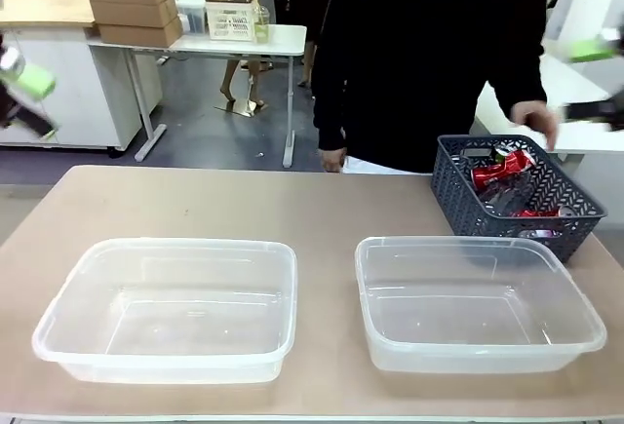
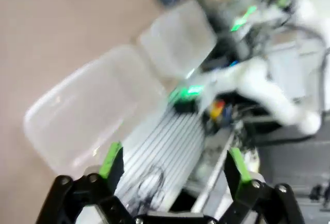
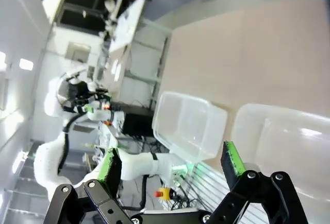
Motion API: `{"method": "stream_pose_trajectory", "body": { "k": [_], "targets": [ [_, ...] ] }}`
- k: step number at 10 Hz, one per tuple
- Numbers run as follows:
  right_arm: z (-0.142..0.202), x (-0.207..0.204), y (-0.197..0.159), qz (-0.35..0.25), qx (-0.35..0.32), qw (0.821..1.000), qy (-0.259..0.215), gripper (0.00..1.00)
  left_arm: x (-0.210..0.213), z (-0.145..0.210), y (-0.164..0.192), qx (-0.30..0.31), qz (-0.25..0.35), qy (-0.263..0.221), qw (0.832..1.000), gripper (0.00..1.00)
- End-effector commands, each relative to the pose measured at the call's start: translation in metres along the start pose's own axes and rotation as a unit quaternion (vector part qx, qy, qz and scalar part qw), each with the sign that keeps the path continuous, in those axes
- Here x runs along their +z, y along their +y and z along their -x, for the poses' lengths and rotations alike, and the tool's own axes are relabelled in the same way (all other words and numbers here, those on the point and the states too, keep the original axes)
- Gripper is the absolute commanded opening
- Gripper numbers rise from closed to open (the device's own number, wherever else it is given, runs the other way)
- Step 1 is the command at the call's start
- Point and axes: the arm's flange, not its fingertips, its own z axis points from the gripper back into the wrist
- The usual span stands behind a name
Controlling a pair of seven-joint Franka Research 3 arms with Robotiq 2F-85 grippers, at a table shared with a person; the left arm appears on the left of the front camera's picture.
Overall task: Sort the waste into each basket.
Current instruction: Pick up the Organizing box on the left side of the table and lift it.
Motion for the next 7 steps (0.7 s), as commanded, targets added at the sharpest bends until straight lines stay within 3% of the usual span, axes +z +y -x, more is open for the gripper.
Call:
{"method": "stream_pose_trajectory", "body": {
  "k": [1, 3, 4, 5, 6, 7],
  "targets": [
    [0.006, -0.117, 0.063, 0.087, 0.016, 0.993, 0.082, 1.00, 0.024, 0.034, -0.043, -0.034, -0.159, 0.169, 0.972, 1.00],
    [0.048, -0.211, 0.075, 0.179, 0.090, 0.966, 0.161, 1.00, -0.011, 0.049, -0.059, -0.058, -0.179, 0.230, 0.955, 1.00],
    [0.061, -0.229, 0.066, 0.205, 0.102, 0.955, 0.186, 1.00, -0.037, 0.044, -0.053, -0.086, -0.138, 0.245, 0.956, 1.00],
    [0.045, -0.199, 0.060, 0.167, 0.102, 0.964, 0.178, 1.00, -0.052, 0.026, -0.046, -0.141, 0.002, 0.187, 0.972, 1.00],
    [0.090, -0.226, 0.077, 0.161, 0.091, 0.966, 0.178, 1.00, -0.009, 0.054, -0.066, -0.045, -0.162, 0.224, 0.960, 1.00],
    [0.090, -0.226, 0.077, 0.161, 0.091, 0.966, 0.178, 1.00, -0.009, 0.054, -0.066, -0.045, -0.162, 0.224, 0.960, 1.00]
  ]
}}
